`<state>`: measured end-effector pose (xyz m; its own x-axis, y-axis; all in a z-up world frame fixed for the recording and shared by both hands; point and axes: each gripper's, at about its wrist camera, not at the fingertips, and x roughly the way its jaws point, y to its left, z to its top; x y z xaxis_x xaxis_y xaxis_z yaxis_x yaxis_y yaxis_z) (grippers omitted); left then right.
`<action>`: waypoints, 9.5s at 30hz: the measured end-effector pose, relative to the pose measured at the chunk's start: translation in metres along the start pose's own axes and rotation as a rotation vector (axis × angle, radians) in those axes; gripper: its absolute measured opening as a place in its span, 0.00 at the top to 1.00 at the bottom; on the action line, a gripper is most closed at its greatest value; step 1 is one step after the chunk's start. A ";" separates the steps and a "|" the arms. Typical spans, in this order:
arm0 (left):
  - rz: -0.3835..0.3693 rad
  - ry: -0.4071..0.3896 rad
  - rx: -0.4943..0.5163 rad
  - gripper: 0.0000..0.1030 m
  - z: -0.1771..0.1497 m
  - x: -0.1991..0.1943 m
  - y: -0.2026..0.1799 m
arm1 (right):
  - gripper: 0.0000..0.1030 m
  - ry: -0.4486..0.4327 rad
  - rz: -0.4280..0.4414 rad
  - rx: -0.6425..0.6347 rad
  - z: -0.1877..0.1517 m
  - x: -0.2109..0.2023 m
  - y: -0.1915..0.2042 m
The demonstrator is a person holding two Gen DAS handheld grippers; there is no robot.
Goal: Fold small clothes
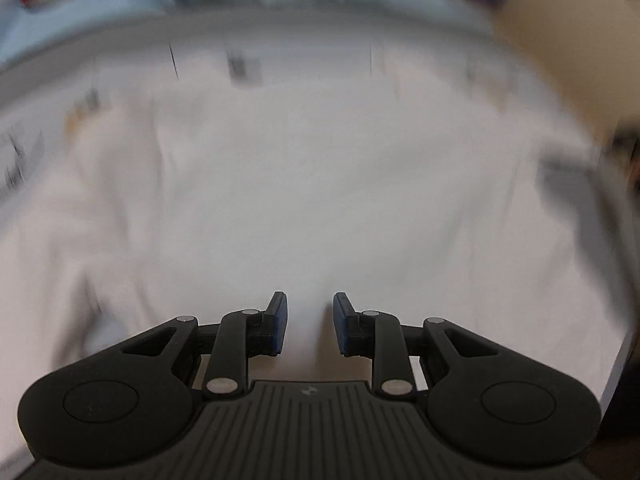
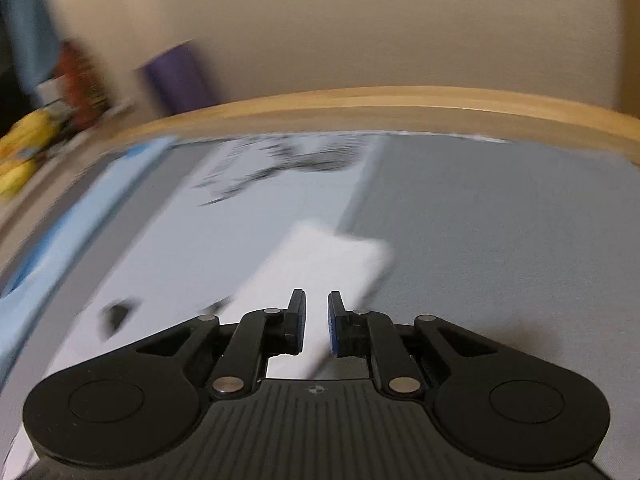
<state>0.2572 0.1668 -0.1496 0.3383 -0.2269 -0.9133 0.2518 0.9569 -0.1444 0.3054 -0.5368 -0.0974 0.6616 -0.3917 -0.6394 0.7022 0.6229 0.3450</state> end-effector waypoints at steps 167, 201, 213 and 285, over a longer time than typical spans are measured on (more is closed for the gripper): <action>0.293 -0.235 -0.606 0.91 0.028 -0.124 0.075 | 0.98 0.369 0.502 -0.652 -0.164 -0.151 0.201; 0.192 -0.296 -0.549 0.75 0.067 -0.059 0.082 | 0.96 0.429 0.569 -0.545 -0.158 -0.111 0.193; 0.143 -0.167 -0.592 0.96 0.087 -0.010 0.099 | 0.96 0.714 0.510 -0.880 -0.255 -0.105 0.217; 0.167 -0.132 -0.398 0.93 0.080 -0.030 0.078 | 0.95 0.583 0.463 -0.795 -0.208 -0.115 0.220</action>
<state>0.3395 0.2338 -0.1032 0.4641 -0.0598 -0.8837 -0.1758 0.9716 -0.1581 0.3287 -0.2138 -0.0912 0.4447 0.2446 -0.8616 -0.0929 0.9694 0.2273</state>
